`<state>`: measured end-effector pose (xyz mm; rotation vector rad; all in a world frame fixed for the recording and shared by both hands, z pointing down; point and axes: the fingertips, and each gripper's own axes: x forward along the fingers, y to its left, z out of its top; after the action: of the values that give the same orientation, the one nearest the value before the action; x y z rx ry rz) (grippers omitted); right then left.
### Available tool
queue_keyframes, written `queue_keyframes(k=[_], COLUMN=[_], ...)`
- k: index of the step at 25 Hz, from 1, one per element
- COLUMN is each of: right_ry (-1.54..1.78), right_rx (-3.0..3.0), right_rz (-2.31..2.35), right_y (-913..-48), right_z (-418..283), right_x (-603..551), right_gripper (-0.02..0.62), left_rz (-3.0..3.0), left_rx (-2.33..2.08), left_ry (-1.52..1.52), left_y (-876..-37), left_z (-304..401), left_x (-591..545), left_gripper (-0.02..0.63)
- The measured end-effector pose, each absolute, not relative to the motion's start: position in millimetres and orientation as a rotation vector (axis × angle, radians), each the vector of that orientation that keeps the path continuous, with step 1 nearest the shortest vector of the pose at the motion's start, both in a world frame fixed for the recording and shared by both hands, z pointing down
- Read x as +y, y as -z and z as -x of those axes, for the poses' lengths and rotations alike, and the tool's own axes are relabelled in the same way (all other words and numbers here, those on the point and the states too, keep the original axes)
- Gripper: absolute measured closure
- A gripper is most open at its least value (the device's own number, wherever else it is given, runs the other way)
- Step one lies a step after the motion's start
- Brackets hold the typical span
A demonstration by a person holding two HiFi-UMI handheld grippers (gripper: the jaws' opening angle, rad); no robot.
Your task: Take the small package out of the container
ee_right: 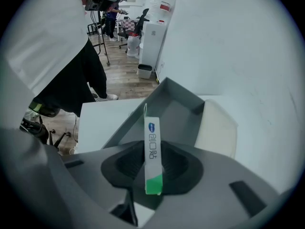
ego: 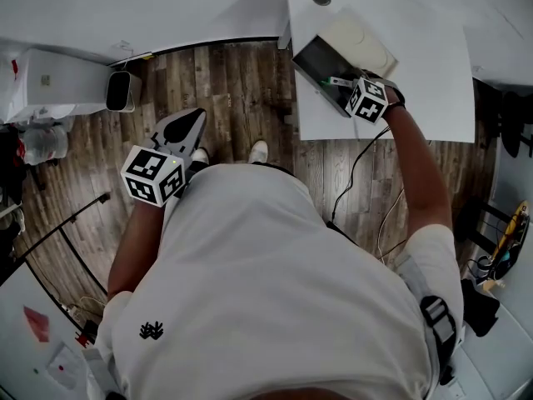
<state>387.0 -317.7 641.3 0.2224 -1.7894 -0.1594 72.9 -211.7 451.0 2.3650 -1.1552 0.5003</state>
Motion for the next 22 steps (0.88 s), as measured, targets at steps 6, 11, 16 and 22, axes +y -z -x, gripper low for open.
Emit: queue_keyframes(k=[6, 11, 16, 22], right_ry=[0.127, 0.090, 0.054, 0.020], right_rx=[-1.802, -1.840, -1.841, -1.815], right_rz=[-0.305, -0.408, -0.524, -0.689], right_y=[-630, -608, -585, -553], right_z=[-388, -378, -374, -374], right_x=[-317, -318, -315, -307], right_gripper=[0.495, 0.497, 0.497, 0.497], left_rz=[-2.401, -2.420, -2.455, -2.495], left_rx=[-1.118, -1.099, -1.050, -0.989], left_ry=[-0.489, -0.476, -0.477, -0.465], left_y=[-448, -446, -446, -442], left_z=[-69, -51, -37, -19], left_x=[-213, -210, -206, -198], left_gripper=[0.600, 0.600, 0.599, 0.600])
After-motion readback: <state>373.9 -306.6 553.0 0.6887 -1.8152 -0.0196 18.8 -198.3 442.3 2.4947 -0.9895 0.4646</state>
